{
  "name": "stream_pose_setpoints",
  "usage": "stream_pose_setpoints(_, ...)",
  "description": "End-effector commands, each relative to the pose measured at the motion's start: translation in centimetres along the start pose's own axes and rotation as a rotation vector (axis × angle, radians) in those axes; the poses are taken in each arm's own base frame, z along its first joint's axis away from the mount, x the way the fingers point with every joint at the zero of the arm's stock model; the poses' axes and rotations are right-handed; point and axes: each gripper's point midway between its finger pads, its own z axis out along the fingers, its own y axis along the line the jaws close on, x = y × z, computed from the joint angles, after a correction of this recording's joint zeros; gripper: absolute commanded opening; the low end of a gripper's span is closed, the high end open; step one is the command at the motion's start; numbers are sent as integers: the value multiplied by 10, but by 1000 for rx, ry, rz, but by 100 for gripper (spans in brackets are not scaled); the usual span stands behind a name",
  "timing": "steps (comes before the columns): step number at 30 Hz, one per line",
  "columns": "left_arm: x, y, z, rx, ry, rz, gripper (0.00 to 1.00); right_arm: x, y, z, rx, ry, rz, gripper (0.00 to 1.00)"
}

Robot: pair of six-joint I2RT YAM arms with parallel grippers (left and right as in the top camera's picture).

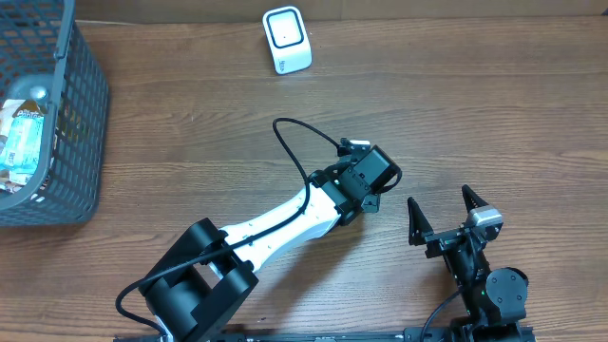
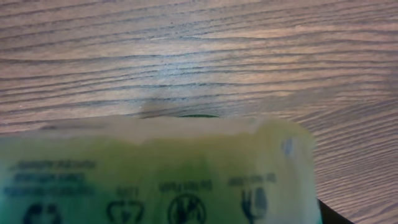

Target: Scan the item barcode

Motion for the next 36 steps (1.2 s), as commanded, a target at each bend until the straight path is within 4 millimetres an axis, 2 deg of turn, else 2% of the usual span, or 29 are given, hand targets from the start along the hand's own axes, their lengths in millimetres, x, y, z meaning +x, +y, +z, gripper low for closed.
stream_pose_setpoints(1,-4,-1,0,-9,-23,21,30,2,-1,0,7,-4,-2,100)
stream_pose_setpoints(10,6,-15,-2,14,-18,53,29,2,-1,0,7,-4,-2,100)
stream_pose_setpoints(23,10,-16,-1,11,-10,73,28,2,-1,0,7,-4,-2,100)
stream_pose_setpoints(27,13,-14,3,2,0,75,30,2,-1,0,7,-4,-2,100)
stream_pose_setpoints(31,13,-14,5,0,2,75,37,2,-1,0,7,-4,-2,100)
stream_pose_setpoints(36,14,-13,5,-2,3,76,37,2,-1,0,7,-4,-2,100)
